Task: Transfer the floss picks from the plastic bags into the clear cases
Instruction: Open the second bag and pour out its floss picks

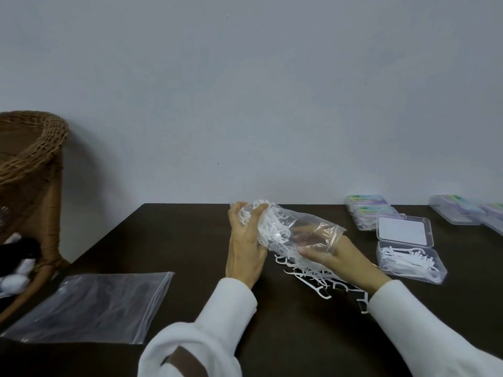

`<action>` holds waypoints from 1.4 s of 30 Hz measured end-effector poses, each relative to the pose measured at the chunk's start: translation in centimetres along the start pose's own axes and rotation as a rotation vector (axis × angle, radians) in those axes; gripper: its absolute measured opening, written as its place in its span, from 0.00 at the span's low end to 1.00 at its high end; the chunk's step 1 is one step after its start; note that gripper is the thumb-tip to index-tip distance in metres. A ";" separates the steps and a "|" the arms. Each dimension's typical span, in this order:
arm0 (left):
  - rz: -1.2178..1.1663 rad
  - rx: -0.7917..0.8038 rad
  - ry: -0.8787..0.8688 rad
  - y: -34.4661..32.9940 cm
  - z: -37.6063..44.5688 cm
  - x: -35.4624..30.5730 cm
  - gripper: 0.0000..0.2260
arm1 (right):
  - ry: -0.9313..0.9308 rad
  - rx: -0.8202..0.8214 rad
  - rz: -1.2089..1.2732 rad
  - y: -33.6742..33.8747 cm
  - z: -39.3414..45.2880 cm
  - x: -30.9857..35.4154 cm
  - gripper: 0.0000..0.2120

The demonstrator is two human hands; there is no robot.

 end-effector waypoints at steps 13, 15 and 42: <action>0.074 -0.053 0.061 -0.1 -0.3 -0.4 0.36 | -0.034 -0.013 0.077 -0.2 0.2 0.0 0.16; 0.053 -0.035 0.071 -0.4 -0.5 -0.9 0.37 | -0.040 -0.029 0.080 -0.2 0.0 0.2 0.16; 0.048 -0.135 0.334 1.2 0.4 2.7 0.25 | -0.176 -0.203 -0.012 2.4 0.1 -1.8 0.03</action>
Point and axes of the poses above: each hand's wrist, its own z-axis towards the middle knuckle, its own y-axis out of the back of the hand, x = y × z, the point moved 5 cm from there along z, towards the middle knuckle, and after that the axes turned 5 degrees about -x, right-handed, at the moved point
